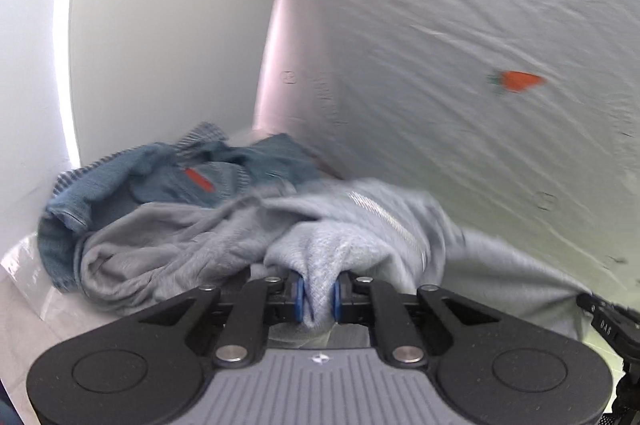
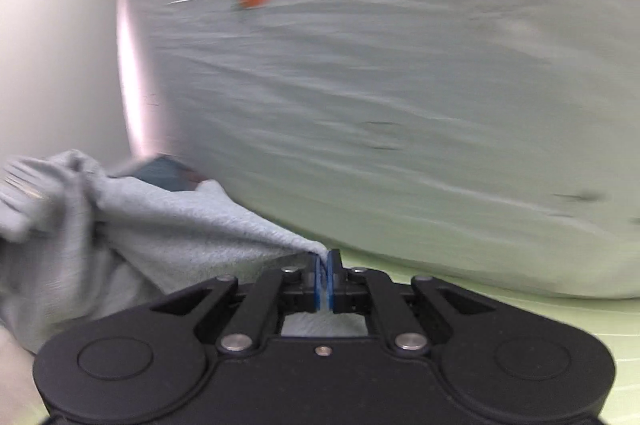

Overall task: Fold clothes
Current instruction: 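Grasp the grey hoodie with both grippers and lift it off the jeans, then carry the grey hoodie with both grippers onto the open mat and release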

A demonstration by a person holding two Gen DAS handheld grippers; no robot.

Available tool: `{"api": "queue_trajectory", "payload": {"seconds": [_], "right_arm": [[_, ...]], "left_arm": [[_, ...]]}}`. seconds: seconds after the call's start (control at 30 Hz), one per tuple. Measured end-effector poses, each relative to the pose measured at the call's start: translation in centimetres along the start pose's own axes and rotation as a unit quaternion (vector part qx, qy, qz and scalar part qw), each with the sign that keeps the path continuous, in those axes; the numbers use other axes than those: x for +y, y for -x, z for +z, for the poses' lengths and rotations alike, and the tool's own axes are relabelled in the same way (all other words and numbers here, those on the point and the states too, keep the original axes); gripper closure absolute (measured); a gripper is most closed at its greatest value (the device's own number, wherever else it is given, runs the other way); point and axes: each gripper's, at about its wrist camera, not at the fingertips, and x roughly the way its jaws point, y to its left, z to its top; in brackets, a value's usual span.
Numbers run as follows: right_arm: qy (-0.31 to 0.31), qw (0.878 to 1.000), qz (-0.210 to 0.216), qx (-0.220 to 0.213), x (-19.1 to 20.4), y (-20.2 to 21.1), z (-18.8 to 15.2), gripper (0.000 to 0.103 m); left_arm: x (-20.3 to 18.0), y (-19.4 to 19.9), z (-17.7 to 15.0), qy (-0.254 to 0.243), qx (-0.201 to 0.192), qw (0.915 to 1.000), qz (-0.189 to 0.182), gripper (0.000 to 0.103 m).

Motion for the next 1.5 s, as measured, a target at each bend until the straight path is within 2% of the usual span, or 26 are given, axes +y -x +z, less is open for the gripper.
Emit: {"api": "queue_trajectory", "payload": {"seconds": [0.13,0.33,0.47,0.63,0.77,0.83,0.9,0.97,1.03,1.07,1.23,1.4,1.5], "right_arm": [[-0.028,0.997,-0.075,0.007,-8.0,4.4,-2.9,0.1],[-0.08,0.981,-0.176,0.026,-21.5,12.5,-8.7,0.1],[-0.11,0.963,-0.243,0.038,-30.4,18.1,-12.6,0.1],[-0.149,0.927,-0.338,0.056,-40.1,24.0,-16.4,0.099],[-0.171,0.922,-0.337,0.08,-43.1,25.8,-18.5,0.095],[-0.182,0.919,-0.337,0.091,-44.6,26.7,-19.6,0.076],[-0.192,0.917,-0.334,0.1,-45.9,27.6,-20.4,0.068],[-0.202,0.92,-0.322,0.094,-45.5,27.8,-20.0,0.064],[-0.209,0.925,-0.305,0.087,-45.2,27.6,-19.9,0.053],[-0.206,0.929,-0.296,0.084,-44.9,27.4,-19.7,0.052],[-0.189,0.942,-0.267,0.069,-42.7,25.7,-18.2,0.037],[-0.17,0.957,-0.231,0.051,-40.0,22.5,-16.2,0.027],[-0.174,0.966,-0.186,0.054,-38.7,20.1,-15.2,0.027]], "left_arm": [[-5.2,2.3,-3.3,-0.017,0.032,0.9989,-0.03,0.09],[-14.8,5.7,-11.9,-0.052,0.115,0.9886,-0.083,0.09],[-20.0,8.0,-17.2,-0.061,0.159,0.9781,-0.119,0.089],[-24.1,9.8,-21.0,-0.065,0.193,0.9695,-0.137,0.084],[-26.3,10.8,-22.7,-0.069,0.198,0.9683,-0.135,0.079],[-26.9,11.3,-22.8,-0.079,0.193,0.9703,-0.122,0.076],[-27.1,11.4,-22.5,-0.077,0.188,0.9732,-0.106,0.068],[-26.9,11.2,-22.0,-0.069,0.183,0.9773,-0.082,0.049],[-26.3,11.2,-21.5,-0.056,0.17,0.9822,-0.056,0.034],[-26.0,11.2,-21.2,-0.048,0.164,0.9843,-0.044,0.029],[-24.2,9.3,-19.7,-0.013,0.159,0.9872,0.003,0.023],[-23.5,6.6,-18.9,0.002,0.169,0.9855,0.015,0.022],[-23.4,4.6,-19.0,0.01,0.186,0.9825,0.01,0.022]]}}
